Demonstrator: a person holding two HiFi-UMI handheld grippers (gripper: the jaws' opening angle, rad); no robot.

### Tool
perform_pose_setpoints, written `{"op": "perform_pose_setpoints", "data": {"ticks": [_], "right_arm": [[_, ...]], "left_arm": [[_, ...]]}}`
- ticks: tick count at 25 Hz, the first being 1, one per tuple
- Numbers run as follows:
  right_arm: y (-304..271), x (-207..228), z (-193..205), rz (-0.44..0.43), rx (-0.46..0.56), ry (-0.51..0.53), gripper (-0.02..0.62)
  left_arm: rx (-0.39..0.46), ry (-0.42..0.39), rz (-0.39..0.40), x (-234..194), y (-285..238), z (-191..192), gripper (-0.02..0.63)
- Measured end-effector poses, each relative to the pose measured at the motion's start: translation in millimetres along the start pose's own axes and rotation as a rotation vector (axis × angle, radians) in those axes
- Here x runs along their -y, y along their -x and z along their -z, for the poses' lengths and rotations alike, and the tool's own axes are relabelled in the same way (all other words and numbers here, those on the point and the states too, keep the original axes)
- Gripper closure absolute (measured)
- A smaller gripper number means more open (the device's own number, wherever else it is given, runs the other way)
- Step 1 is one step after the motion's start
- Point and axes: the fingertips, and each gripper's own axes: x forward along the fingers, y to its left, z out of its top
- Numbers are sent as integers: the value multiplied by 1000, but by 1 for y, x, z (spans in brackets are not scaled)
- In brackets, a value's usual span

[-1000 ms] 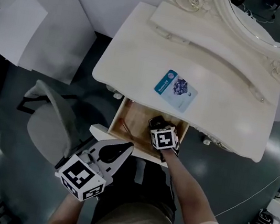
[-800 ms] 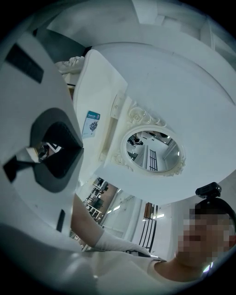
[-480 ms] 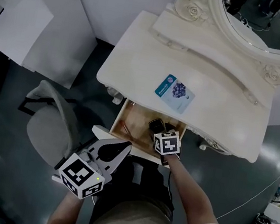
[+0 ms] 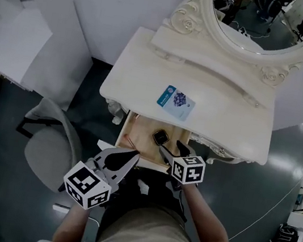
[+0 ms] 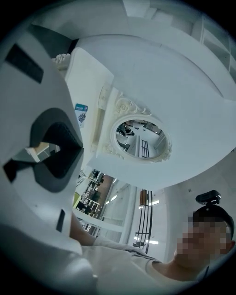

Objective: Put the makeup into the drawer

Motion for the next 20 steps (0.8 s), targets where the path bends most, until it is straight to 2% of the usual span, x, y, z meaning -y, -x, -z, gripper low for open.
{"op": "perform_pose_setpoints", "data": {"ticks": [7,12,20], "right_arm": [[41,-26,-8,-24,84,-47,279],[71,-44,-21,-75,150,-57,281],[106,-79,-42,-220,218,84,281]], "left_arm": [[23,-42,29,14,13,-12,552],[16,-59,42,28,12,-11,552],[17,-106,14,56,4,-13,552]]}}
